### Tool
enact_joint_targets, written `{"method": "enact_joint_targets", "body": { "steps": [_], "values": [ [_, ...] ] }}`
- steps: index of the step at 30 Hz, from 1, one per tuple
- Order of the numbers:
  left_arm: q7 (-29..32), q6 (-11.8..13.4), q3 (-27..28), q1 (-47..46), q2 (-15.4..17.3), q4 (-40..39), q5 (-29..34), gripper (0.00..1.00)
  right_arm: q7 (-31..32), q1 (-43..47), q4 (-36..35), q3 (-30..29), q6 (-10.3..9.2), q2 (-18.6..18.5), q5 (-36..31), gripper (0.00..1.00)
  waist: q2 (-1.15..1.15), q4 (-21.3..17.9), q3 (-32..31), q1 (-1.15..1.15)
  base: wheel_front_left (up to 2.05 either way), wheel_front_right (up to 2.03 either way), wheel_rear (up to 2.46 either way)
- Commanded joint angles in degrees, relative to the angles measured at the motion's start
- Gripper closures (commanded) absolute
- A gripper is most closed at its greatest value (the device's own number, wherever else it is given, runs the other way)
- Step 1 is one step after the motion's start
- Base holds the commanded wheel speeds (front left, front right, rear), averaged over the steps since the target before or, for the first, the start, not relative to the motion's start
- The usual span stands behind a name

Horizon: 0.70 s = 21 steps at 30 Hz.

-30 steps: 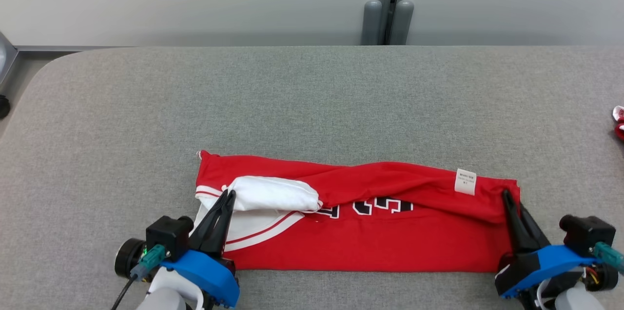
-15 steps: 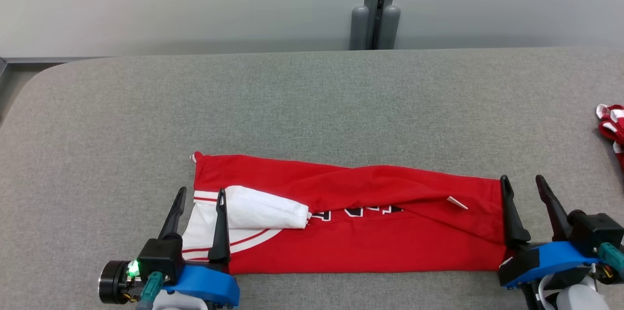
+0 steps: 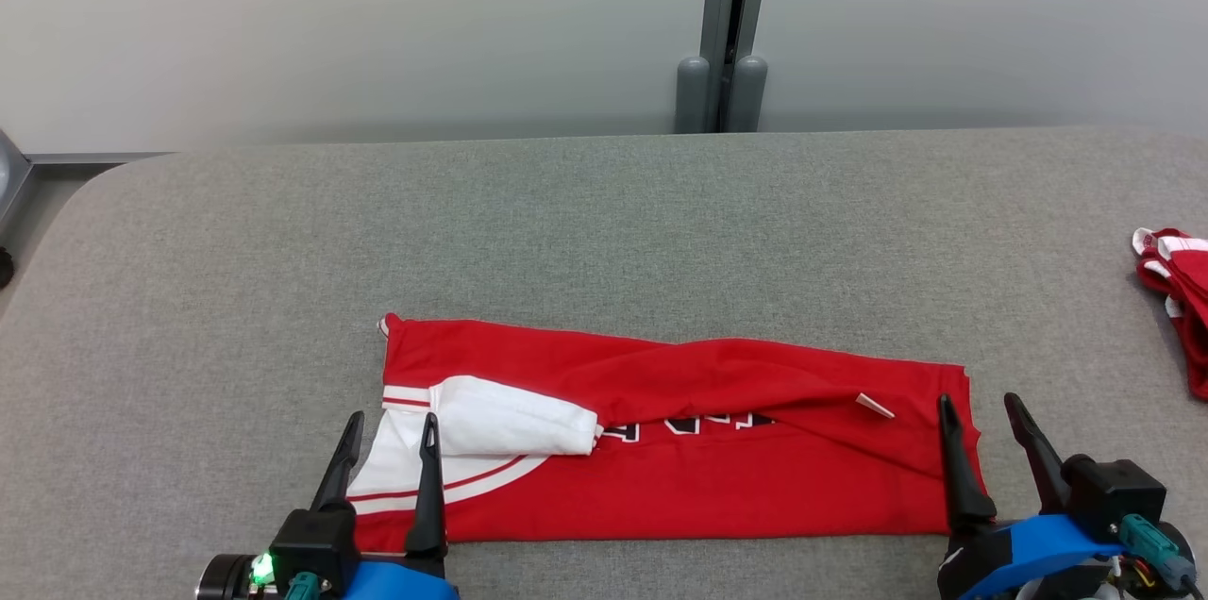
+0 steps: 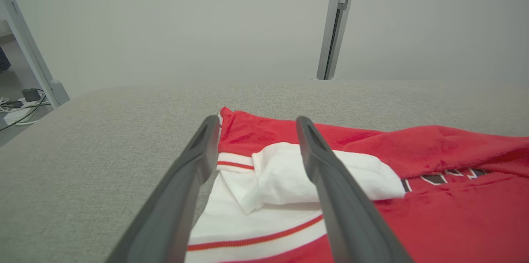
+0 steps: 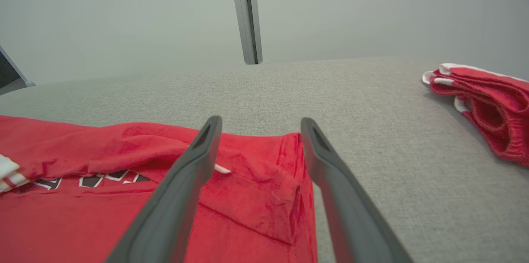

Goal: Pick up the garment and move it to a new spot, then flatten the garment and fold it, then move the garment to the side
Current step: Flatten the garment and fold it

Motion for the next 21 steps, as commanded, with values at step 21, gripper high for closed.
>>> {"method": "enact_joint_targets", "body": {
  "steps": [21],
  "values": [
    [-0.1, -0.6, -1.7, -2.5, -0.3, 2.7, -2.0, 0.00, 0.3, -8.7, 25.6, -3.0, -0.02, 0.2, 4.7, 0.00, 0.00, 2.2, 4.3, 0.00, 0.00, 0.00, 0.00]
  ]
}}
